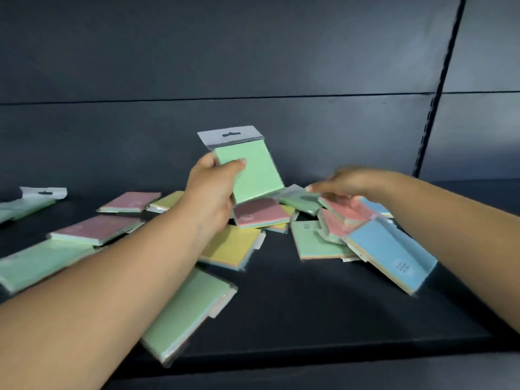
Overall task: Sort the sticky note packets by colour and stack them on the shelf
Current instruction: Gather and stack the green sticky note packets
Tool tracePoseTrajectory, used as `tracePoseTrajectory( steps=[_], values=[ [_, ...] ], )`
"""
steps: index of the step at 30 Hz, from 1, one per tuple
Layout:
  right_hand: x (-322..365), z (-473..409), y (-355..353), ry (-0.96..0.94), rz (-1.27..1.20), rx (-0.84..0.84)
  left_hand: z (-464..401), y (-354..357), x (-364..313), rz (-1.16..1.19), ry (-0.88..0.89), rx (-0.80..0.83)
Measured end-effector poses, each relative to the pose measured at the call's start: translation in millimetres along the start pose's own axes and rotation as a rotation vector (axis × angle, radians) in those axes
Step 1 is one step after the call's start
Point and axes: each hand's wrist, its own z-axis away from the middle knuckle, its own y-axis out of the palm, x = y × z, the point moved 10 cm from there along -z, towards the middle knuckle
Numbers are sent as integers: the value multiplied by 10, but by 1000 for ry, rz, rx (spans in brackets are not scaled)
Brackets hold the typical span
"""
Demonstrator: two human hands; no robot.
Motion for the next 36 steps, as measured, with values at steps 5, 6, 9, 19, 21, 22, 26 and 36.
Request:
tracePoseTrajectory(
  steps=[5,6,9,19,21,22,26,36],
  values=[
    [81,-115,111,28,265,57,-118,52,130,-68,45,-142],
    [96,-139,119,19,310,52,-131,61,133,-104,70,-143],
    [13,-177,191,48,161,89,-170,54,103,-149,114,-121],
    [72,-237,44,-17,-829,-16,-173,11,2,-84,120,-55],
    [72,-221,27,-12,-978,1,-178,-56,-47,-55,128,-101],
    [89,-198,14,-12,-1032,14,-175,-94,-78,-31,131,-125],
    [250,-60,-52,-54,-1222,81,-107,-206,-204,93,121,-177],
    [1315,838,448,-146,-1233,190,468,-1284,-803,85,78,-188]
  ],
)
